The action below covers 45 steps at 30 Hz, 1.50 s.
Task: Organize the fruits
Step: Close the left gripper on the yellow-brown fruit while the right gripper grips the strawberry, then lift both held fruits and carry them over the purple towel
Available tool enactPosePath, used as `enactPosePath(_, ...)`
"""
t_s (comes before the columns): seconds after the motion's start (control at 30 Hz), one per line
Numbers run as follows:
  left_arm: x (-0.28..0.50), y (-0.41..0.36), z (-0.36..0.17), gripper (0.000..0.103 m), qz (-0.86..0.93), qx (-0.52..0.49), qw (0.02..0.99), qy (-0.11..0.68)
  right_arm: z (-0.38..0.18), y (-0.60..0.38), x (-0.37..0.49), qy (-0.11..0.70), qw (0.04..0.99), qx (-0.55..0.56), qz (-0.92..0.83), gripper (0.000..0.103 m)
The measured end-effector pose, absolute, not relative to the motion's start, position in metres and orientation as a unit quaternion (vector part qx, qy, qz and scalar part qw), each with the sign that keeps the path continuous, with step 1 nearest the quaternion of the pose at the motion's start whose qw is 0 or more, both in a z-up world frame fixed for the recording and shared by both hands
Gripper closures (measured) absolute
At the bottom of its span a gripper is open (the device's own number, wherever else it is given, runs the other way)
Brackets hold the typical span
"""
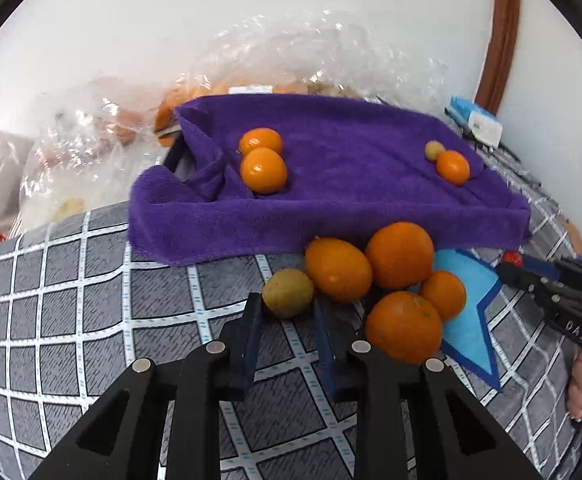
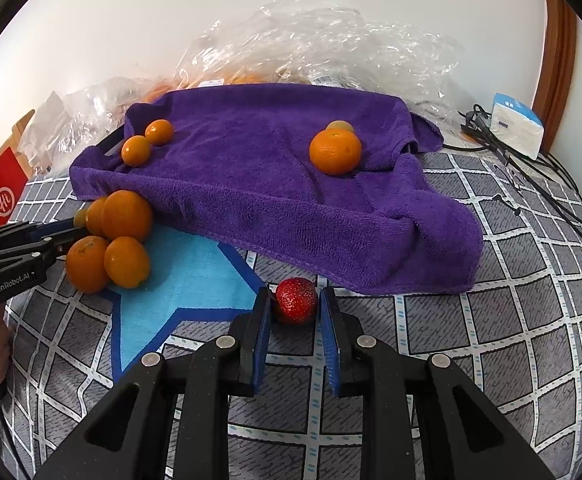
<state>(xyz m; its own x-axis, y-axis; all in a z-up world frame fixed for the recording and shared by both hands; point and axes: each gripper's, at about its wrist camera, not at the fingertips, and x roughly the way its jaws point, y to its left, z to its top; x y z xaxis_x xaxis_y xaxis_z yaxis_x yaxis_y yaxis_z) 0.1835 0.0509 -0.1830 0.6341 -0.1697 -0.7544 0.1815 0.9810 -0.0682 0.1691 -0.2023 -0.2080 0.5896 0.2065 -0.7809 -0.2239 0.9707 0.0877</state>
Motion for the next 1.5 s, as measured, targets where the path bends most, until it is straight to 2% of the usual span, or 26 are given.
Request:
enactPosePath(0.23, 0.168, 0.072, -0.168, 0.079, -0.093, -0.059, 0.924, 0.366, -0.208, -0.203, 0.169, 0.436, 0.891, -0.009, 0.124, 0.079)
enactPosePath(0.53, 0.157, 0.069, -0.154, 0.079, -0.108, -0.064, 0.94, 0.317, -0.206, -0.203, 0.166, 0.427, 0.896, -0.01, 0.124, 0.079)
enactPosePath(1.27, 0.156, 0.072, -0.149, 0.079, -0.09, -0.069, 0.949, 0.295, -0.181, -0.216, 0.146, 0.354, 0.923, 0.022, 0.149, 0.08)
enactPosePath(1.5, 0.159, 0.078, -0.149, 0.079, -0.074, -0.076, 0.951, 0.291, -0.182, -0.225, 0.151, 0.358, 0.923, 0.041, 0.137, 0.08)
